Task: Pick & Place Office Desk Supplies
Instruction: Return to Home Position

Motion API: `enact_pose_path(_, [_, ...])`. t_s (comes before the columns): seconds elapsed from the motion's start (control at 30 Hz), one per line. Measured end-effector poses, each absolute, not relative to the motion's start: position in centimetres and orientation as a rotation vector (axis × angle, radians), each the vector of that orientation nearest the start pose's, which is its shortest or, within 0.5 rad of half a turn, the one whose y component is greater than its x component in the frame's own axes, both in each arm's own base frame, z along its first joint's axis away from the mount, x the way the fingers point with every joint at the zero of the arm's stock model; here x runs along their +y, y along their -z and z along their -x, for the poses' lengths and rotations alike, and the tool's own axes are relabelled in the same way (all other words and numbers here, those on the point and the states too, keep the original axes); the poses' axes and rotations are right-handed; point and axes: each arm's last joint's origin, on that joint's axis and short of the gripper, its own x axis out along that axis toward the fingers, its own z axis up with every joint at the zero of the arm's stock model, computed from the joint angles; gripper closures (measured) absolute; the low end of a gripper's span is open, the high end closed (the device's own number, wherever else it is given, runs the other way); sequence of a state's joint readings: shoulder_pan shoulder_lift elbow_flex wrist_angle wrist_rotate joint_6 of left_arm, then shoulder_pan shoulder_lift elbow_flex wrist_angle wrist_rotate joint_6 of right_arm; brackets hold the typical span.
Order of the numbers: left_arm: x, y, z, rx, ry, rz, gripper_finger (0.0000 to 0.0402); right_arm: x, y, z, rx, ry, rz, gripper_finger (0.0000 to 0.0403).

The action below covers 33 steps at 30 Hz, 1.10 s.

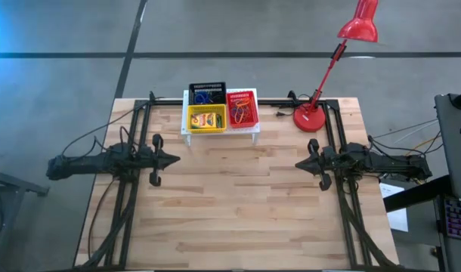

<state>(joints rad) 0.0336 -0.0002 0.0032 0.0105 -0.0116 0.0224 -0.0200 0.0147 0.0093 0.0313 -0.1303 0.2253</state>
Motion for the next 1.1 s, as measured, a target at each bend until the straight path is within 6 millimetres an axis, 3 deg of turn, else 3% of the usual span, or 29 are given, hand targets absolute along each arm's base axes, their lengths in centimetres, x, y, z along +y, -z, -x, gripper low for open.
enact_pose_path(1.1, [0.37, -16.43, -9.87, 0.002, -0.045, -0.026, 0.0381, 0.18, -16.85, -9.79, -0.012, -0.112, -0.223, 0.0394])
